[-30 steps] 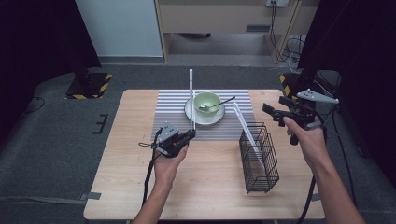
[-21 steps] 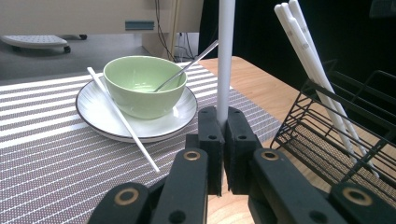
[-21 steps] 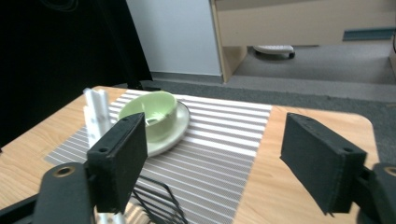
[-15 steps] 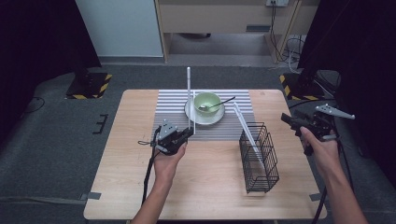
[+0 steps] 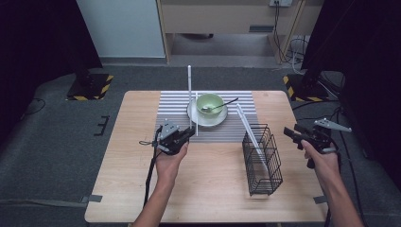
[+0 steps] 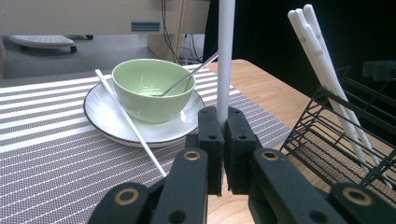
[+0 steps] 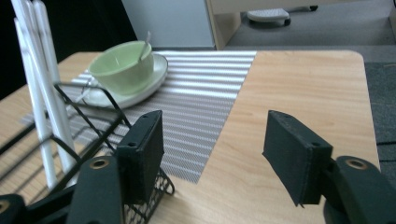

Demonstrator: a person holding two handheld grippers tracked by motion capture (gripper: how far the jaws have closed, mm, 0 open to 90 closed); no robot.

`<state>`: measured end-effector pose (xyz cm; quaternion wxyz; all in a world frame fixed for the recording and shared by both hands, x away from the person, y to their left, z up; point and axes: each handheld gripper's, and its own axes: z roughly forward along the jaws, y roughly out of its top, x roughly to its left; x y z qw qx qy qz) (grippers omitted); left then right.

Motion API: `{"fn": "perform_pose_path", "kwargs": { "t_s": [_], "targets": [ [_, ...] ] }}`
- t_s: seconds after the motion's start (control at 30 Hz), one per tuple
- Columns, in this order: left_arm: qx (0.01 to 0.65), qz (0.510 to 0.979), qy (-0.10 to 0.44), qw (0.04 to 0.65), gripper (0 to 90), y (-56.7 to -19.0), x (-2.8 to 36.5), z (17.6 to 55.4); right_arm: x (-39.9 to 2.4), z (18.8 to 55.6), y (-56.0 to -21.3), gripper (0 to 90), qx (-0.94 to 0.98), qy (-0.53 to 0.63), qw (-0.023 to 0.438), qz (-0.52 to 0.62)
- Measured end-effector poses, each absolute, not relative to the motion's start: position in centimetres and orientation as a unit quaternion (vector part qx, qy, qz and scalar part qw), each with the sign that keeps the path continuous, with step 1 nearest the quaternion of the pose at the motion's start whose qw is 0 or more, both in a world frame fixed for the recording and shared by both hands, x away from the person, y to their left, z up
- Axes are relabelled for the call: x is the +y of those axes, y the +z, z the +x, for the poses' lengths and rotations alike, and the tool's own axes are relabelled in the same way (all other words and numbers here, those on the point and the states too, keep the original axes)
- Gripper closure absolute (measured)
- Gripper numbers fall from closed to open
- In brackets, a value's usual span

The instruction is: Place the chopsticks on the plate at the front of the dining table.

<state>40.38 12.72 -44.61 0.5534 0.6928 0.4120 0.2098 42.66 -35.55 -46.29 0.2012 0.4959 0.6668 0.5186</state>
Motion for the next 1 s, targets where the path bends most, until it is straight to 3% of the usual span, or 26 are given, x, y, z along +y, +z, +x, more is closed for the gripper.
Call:
{"fn": "perform_pose_path", "kwargs": {
  "t_s": [0.23, 1.0],
  "targets": [
    [0.42, 0.69, 0.214, 0.55, 86.4, -44.8, 12.6, 40.7, -35.6, 42.3, -48.4, 41.9, 0.67, 0.5, 0.21, 0.507],
    [0.443, 0.679, 0.23, 0.538, 86.4, -44.8, 12.2, 41.5, -34.8, 42.1, -53.0, 32.0, 0.677, 0.456, 0.228, 0.53]
  ]
}}
